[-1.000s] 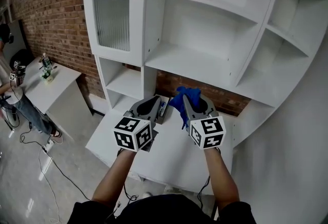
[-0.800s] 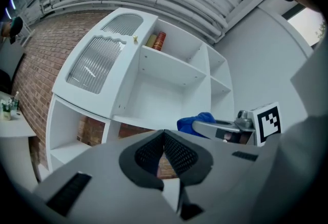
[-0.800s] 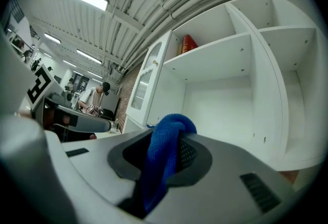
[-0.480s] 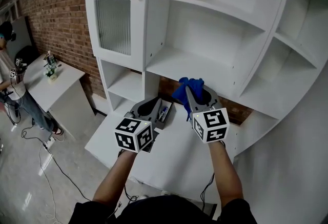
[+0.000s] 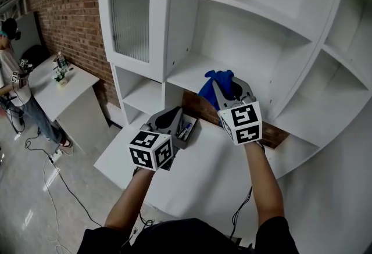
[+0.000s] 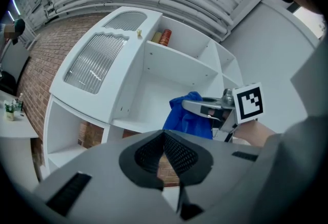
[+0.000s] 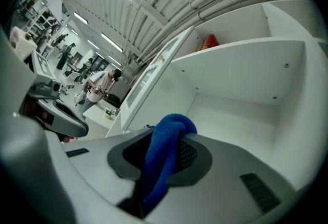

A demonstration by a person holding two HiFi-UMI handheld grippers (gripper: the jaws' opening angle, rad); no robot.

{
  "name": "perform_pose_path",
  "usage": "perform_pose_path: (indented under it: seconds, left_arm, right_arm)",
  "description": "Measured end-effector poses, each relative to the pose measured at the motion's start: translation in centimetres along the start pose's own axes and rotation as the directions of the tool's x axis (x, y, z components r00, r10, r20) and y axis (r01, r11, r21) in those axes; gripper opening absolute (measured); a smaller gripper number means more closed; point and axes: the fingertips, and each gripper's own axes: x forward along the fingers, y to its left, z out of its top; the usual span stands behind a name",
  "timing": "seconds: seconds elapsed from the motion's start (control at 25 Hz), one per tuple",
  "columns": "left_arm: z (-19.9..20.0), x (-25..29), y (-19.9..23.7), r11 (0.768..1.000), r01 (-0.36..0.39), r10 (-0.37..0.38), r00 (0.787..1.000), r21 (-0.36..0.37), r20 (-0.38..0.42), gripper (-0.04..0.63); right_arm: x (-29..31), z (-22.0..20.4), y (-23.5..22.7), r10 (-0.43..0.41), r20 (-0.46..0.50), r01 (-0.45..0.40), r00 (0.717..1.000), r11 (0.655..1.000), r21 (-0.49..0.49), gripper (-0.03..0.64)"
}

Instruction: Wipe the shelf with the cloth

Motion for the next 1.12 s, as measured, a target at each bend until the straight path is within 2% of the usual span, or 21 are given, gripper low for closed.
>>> perform_pose_path:
  seconds: [0.28, 0.64, 0.8, 1.0, 1.12]
  left_arm:
    - [0.2, 0.8, 1.0, 1.000, -0.021, 0.021, 1.000, -0.003, 0.006, 0.015]
    - [-0.6, 1.3, 2.1, 0.999, -0.032, 0.032, 0.999, -0.023, -0.009, 0.015]
    - [-0.8, 1.4, 2.6, 0.999, -0.041, 0.040, 0.999, -0.025, -0.016, 0.015]
    - [-1.1, 1.6, 3.0, 0.998, -0.035, 0.034, 0.999, -0.055, -0.018, 0.014]
    - [-1.0, 1.6, 3.3, 0.998, -0.033, 0.032, 0.999, -0.060, -0.018, 0.015]
  right_arm:
    - [3.3, -1.8, 0.1, 0.049, -0.135, -0.070, 0.990, 0.985, -0.160, 0.084]
    - [5.9, -4.1, 0.0, 0.005, -0.233, -0.097, 0.972, 0.918, -0.384, 0.084]
    - [6.6, -5.5, 0.4, 0.040, -0.287, -0.154, 0.957, 0.908, -0.388, 0.084]
    - [7.0, -7.3, 1.8, 0.110, -0.384, -0.271, 0.917, 0.878, -0.395, 0.084]
    - [7.2, -7.6, 2.1, 0.126, -0.404, -0.291, 0.906, 0.878, -0.380, 0.084]
